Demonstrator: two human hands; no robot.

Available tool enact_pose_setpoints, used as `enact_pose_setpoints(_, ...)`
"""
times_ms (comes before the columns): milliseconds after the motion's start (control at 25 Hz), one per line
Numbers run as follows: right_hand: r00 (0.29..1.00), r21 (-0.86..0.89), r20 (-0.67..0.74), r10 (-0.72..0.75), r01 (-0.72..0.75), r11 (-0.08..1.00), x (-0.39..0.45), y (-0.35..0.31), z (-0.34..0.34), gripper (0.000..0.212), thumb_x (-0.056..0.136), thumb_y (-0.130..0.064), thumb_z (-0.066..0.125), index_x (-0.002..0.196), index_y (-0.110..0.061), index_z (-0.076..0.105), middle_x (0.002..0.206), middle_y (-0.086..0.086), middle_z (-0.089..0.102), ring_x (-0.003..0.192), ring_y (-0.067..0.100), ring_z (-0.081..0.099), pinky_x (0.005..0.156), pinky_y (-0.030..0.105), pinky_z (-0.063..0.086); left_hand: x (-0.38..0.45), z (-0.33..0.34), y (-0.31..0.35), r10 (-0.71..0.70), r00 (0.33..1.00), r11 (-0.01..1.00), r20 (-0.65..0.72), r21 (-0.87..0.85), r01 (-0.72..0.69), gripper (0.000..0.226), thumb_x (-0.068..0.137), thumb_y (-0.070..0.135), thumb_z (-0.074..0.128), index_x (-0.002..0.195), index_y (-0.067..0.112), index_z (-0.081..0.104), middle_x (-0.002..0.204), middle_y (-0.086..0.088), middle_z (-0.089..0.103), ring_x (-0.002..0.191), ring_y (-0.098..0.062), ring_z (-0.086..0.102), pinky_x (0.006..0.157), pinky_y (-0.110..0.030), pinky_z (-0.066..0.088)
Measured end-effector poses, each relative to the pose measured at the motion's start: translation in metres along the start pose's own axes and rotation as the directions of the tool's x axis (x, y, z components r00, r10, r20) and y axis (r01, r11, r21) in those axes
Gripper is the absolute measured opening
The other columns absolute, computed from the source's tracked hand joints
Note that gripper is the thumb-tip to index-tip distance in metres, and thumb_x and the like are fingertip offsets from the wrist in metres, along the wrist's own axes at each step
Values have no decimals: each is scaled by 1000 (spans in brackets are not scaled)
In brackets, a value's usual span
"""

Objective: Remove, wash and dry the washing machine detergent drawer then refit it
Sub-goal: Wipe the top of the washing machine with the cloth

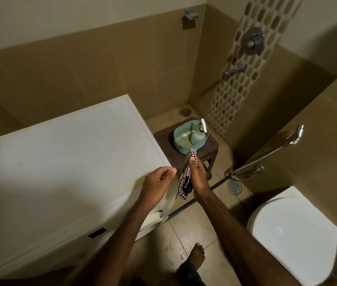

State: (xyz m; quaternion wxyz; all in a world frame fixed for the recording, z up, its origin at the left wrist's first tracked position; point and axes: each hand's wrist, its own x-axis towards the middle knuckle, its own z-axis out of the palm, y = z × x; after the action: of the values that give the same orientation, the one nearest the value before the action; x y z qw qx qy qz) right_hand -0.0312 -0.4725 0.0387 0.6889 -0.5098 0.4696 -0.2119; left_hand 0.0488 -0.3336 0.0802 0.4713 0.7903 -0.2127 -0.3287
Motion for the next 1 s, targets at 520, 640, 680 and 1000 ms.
enact_pose_setpoints(520,999,-119,29,-32,36,992,91,-33,-71,55,99,-10,65,151,-14,47,142,-1,61,114,9,64,92,20,55,115,114,52,-251,967,932,43,-260,253,24,102,22,59,126,22,61,109,-1,71,95,-19,71,72,-31,61)
enact_pose_setpoints(640,983,-21,-16,180,-181,983,111,-41,-72,42,96,-20,73,136,-17,58,122,-1,68,92,5,66,73,21,54,146,114,39,-273,962,908,21,-325,264,28,100,20,58,128,22,61,117,-7,72,100,-25,72,81,-43,63)
enact_pose_setpoints(680,965,7,23,261,-261,965,122,-42,-71,32,96,-23,73,125,-13,65,113,0,73,86,7,69,68,22,55,159,116,33,-298,954,888,25,-360,286,33,97,24,61,129,24,61,120,-9,72,103,-28,72,86,-49,62)
enact_pose_setpoints(1000,977,-210,28,213,-203,957,250,-38,-41,28,100,-12,65,127,-14,69,124,7,74,110,22,70,93,39,59,281,129,11,-425,903,874,-66,-287,391,36,95,30,67,130,20,65,118,-5,72,101,-22,70,87,-46,62)
